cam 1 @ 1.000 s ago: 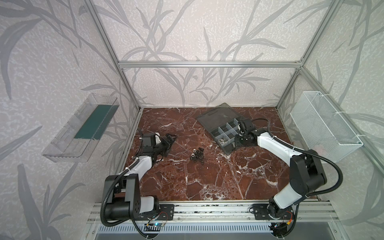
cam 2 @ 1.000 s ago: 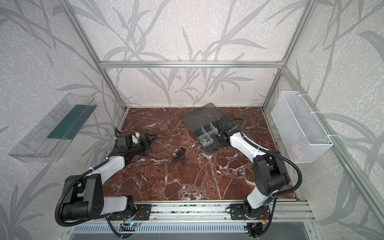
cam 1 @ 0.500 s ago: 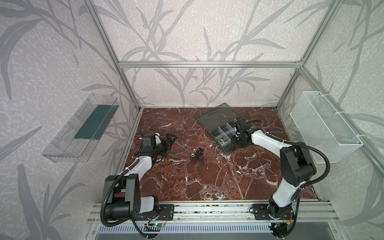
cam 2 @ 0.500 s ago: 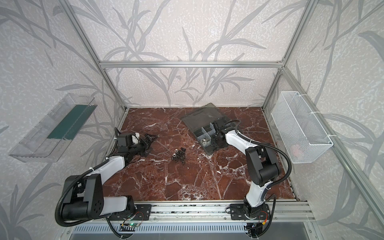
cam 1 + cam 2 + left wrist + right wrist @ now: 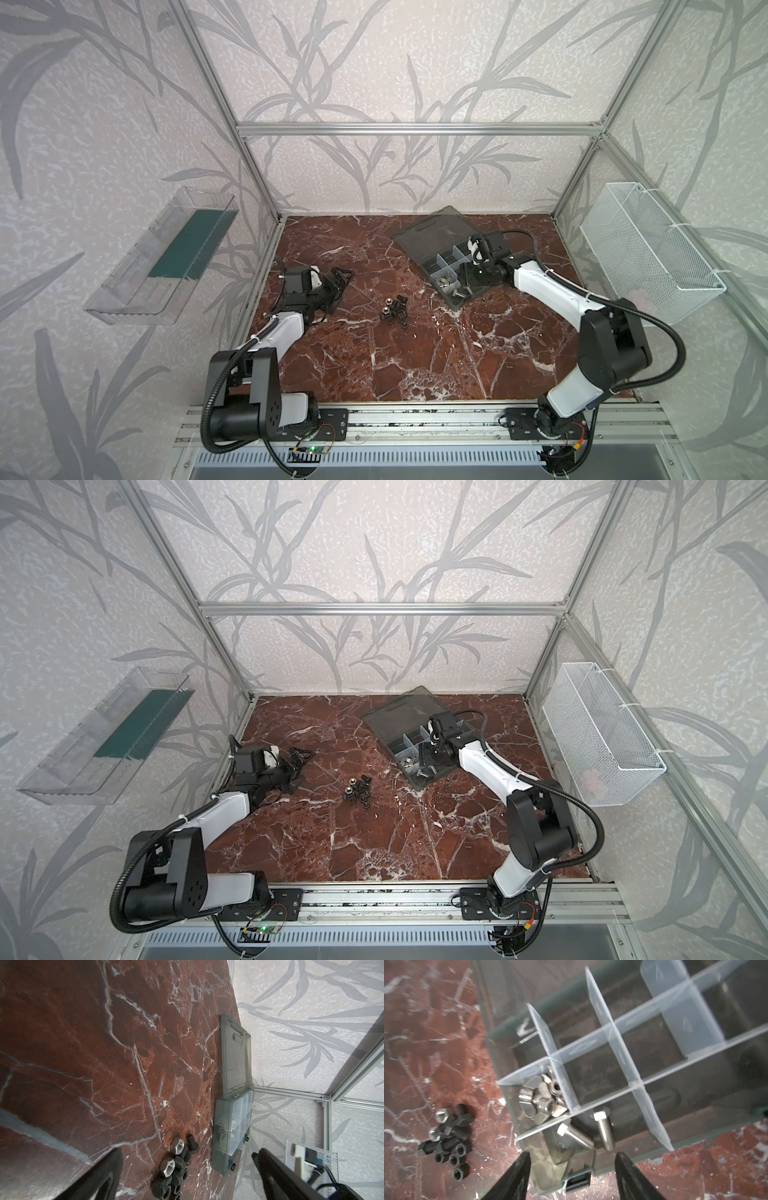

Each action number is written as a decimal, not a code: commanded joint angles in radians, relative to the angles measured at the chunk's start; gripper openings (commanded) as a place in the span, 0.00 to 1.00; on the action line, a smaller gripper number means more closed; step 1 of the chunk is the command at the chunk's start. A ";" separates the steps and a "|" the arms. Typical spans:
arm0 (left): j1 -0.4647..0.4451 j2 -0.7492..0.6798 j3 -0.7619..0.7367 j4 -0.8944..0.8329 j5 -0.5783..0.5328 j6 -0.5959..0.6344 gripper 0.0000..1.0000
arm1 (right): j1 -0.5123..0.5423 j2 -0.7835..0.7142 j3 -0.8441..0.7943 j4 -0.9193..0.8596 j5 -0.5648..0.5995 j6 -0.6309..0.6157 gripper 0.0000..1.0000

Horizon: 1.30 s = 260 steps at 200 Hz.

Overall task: Sort the screws and nuts into containers
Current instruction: 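Drop the bolt into the same compartment and open the right gripper, then move the right gripper back over the pile of bolts and nuts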

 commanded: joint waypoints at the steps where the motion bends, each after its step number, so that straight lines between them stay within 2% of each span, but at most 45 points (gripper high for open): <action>1: 0.004 -0.007 0.011 -0.006 -0.001 0.000 0.99 | 0.061 -0.114 -0.054 0.104 -0.039 -0.174 0.66; 21: 0.005 -0.005 0.013 -0.005 0.000 0.001 0.99 | 0.127 -0.165 -0.081 0.129 -0.049 -0.247 0.67; 46: 0.004 -0.002 0.015 -0.004 0.001 0.001 0.99 | 0.212 -0.167 -0.088 0.137 -0.061 -0.264 0.68; 99: 0.005 0.000 0.020 -0.002 0.010 0.001 0.99 | 0.352 -0.023 -0.076 0.252 -0.095 -0.217 0.68; 122: 0.004 -0.001 0.017 0.001 0.010 -0.002 1.00 | 0.397 0.065 -0.022 0.262 -0.062 -0.216 0.68; 174: 0.005 -0.001 0.015 0.002 0.010 -0.002 0.99 | 0.412 0.231 0.099 0.224 -0.026 -0.185 0.68; 220: 0.005 0.004 0.013 0.006 0.013 -0.002 1.00 | 0.413 0.296 0.165 0.177 -0.036 -0.185 0.68; 260: 0.005 0.004 0.012 0.006 0.011 -0.001 0.99 | 0.415 0.296 0.145 0.138 -0.056 -0.191 0.68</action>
